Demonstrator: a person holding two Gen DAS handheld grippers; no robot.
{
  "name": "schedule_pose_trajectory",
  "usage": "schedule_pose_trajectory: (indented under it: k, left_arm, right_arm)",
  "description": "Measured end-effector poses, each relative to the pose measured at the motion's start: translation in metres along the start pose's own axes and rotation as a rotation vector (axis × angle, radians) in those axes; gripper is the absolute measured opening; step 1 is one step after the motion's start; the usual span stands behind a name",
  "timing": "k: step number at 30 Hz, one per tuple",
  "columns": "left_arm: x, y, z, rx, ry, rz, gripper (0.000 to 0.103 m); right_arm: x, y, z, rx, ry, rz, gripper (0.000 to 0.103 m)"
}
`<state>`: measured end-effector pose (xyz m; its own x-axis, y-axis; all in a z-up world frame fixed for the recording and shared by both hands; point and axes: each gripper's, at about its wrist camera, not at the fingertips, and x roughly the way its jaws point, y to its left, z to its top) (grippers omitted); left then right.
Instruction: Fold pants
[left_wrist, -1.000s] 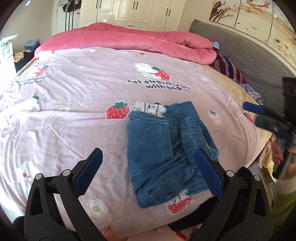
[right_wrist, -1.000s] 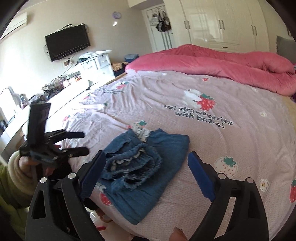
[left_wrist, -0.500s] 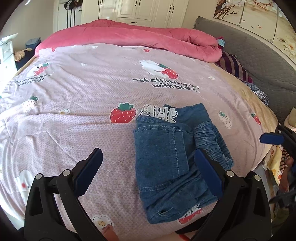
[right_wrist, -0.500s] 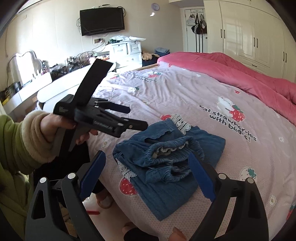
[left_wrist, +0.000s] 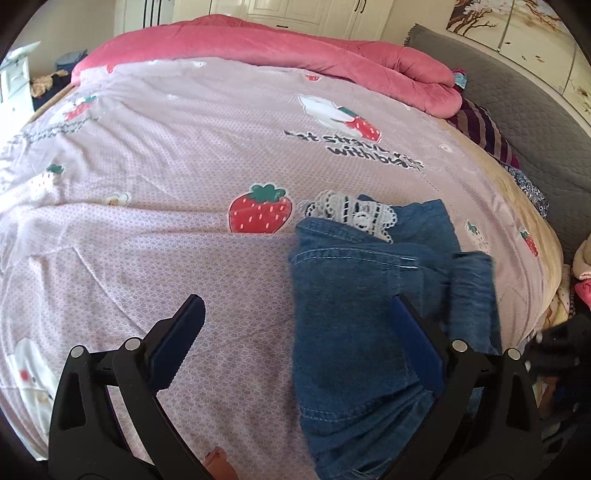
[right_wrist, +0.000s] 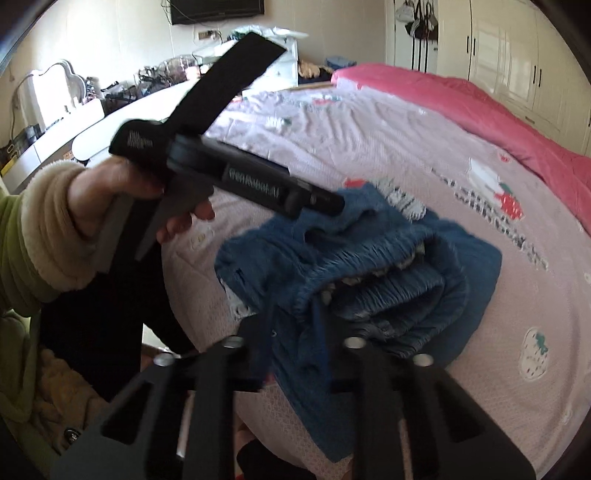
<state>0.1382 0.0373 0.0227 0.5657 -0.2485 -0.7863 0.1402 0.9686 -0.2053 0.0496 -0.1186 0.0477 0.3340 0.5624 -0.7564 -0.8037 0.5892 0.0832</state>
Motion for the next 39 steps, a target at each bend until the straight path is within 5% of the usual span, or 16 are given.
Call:
schedule_pose_trajectory:
  k: [9, 13, 15, 19, 25, 26, 31, 39]
  left_arm:
    - [0.023, -0.007, 0.009, 0.045, 0.054, -0.034, 0.093]
    - [0.031, -0.009, 0.019, 0.070, 0.089, -0.047, 0.093]
    - [0.031, -0.009, 0.023, 0.074, 0.088, -0.054, 0.093]
    - [0.031, -0.008, 0.026, 0.054, 0.083, -0.077, 0.093]
    - [0.035, -0.009, 0.023, 0.066, 0.086, -0.078, 0.093]
    - [0.036, -0.009, 0.023, 0.066, 0.089, -0.075, 0.093]
    - [0.047, -0.010, 0.022, 0.069, 0.109, -0.078, 0.093]
    - [0.047, -0.011, 0.019, 0.051, 0.091, -0.072, 0.093]
  right_arm:
    - [-0.013, -0.002, -0.023, 0.003, 0.040, -0.051, 0.007]
    - [-0.040, 0.031, -0.014, -0.123, -0.071, -0.053, 0.029]
    - [-0.046, 0.054, -0.002, -0.222, -0.124, -0.043, 0.030]
    - [-0.021, 0.077, 0.020, -0.350, -0.119, -0.061, 0.030]
    - [0.041, 0.085, 0.031, -0.489, 0.007, -0.124, 0.029]
    - [0.044, 0.084, 0.025, -0.482, 0.028, -0.093, 0.017]
    - [0.026, 0.081, 0.009, -0.433, 0.028, -0.022, 0.003]
    - [0.029, 0.064, -0.010, -0.241, -0.007, 0.027, 0.006]
